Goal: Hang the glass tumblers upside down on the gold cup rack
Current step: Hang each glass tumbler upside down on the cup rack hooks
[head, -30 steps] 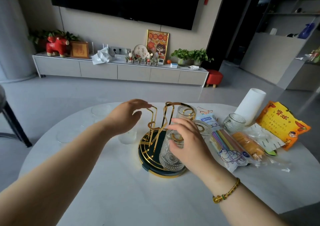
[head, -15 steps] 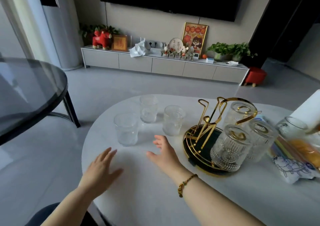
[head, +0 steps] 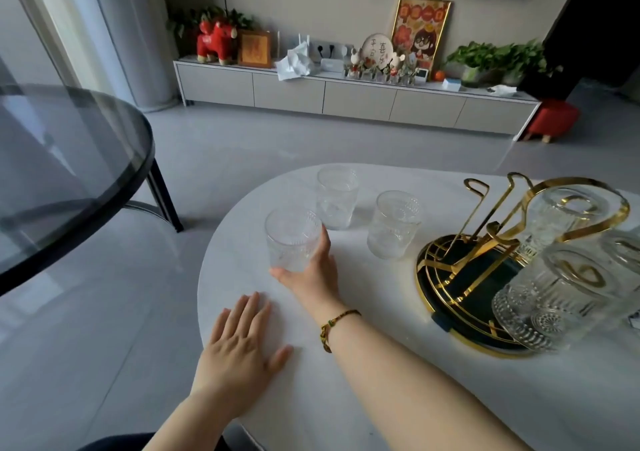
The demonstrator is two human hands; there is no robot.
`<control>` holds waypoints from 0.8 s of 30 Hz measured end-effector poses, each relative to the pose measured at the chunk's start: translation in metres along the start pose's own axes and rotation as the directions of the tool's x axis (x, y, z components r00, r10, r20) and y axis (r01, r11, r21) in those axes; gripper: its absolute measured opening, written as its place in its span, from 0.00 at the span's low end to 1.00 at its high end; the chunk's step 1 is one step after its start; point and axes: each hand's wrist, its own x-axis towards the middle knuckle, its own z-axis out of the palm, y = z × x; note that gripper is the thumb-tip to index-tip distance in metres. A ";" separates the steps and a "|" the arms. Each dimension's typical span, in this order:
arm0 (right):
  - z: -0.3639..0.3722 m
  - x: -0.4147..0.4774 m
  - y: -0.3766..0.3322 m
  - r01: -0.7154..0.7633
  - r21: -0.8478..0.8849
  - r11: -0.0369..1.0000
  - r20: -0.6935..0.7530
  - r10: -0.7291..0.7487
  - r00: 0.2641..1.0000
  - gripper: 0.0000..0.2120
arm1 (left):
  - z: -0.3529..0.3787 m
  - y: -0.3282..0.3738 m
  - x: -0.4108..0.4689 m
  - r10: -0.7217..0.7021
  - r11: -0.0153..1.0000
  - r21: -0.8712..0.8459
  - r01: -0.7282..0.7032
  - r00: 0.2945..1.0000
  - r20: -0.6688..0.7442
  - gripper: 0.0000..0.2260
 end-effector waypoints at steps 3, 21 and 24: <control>0.001 0.004 0.000 -0.027 0.025 0.999 0.006 0.026 1.000 0.40 | -0.009 0.004 -0.003 0.017 0.999 -0.031 -0.016 0.998 0.059 0.47; -0.194 -0.052 -0.076 0.212 0.279 0.937 -0.054 -0.205 0.977 0.30 | -0.036 0.032 0.007 0.048 0.985 -0.171 -0.034 0.996 0.079 0.23; -0.244 -0.059 -0.087 0.241 0.175 0.955 -0.097 -0.227 0.969 0.30 | -0.056 0.075 0.011 0.136 0.944 -0.291 -0.153 0.988 -0.079 0.17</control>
